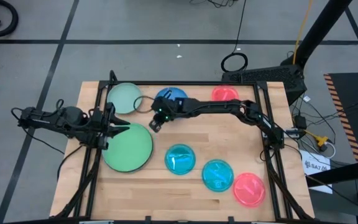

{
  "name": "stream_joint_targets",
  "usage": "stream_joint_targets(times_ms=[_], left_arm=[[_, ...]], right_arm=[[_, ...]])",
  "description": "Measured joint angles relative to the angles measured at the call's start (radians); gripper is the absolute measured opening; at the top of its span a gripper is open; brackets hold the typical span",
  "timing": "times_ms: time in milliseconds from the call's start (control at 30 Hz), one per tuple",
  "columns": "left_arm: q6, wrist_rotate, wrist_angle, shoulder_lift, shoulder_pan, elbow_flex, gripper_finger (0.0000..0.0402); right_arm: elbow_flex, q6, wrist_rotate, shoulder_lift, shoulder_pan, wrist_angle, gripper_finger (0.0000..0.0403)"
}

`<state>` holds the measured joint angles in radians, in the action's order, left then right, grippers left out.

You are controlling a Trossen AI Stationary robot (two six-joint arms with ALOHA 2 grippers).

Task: Stack plastic plates
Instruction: Stack the blue plate on top of the green plate

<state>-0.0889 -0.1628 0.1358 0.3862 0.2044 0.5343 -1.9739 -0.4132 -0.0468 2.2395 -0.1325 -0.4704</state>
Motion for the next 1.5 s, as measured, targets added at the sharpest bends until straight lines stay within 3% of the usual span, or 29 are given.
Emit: stream_joint_targets(times_ms=[133, 367, 567, 700, 833, 1000, 1100, 1267, 1500], left_arm=[[-0.052, -0.001, 0.038, 0.01, 0.0, 0.0, 0.0086], [-0.138, -0.03, 0.128, 0.062, 0.0, 0.0, 0.0085], [-0.196, -0.071, 0.131, 0.15, 0.0, 0.0, 0.0086], [-0.228, -0.074, 0.125, 0.206, 0.0, 0.0, 0.0085], [-0.268, -0.099, 0.095, 0.256, -0.001, 0.0, 0.0085], [-0.337, -0.238, 0.086, 0.322, -0.003, 0.0, 0.0085], [-0.364, -0.293, 0.087, 0.373, -0.023, 0.0, 0.0086], [-0.37, -0.288, 0.092, 0.462, -0.101, 0.0, 0.0085], [-0.367, -0.172, 0.122, 0.525, -0.269, 0.016, 0.0085]], right_arm=[[0.0, 0.086, -0.082, -0.018, 0.066, -0.106, 0.0054], [0.013, 0.1, -0.356, -0.099, 0.166, -0.375, 0.0054], [0.183, 0.102, -0.403, -0.242, 0.208, -0.45, 0.0054], [0.398, 0.189, -0.4, -0.384, 0.227, -0.32, 0.0054], [0.646, 0.294, -0.399, -0.547, 0.228, -0.037, 0.0054], [0.893, 0.442, -0.398, -0.729, 0.2, 0.257, 0.0054], [0.982, 0.482, -0.401, -0.83, 0.182, 0.352, 0.0054], [1.104, 0.591, -0.394, -0.95, 0.178, 0.489, 0.0054], [1.156, 0.748, -0.394, -1.034, 0.177, 0.573, 0.0054]])
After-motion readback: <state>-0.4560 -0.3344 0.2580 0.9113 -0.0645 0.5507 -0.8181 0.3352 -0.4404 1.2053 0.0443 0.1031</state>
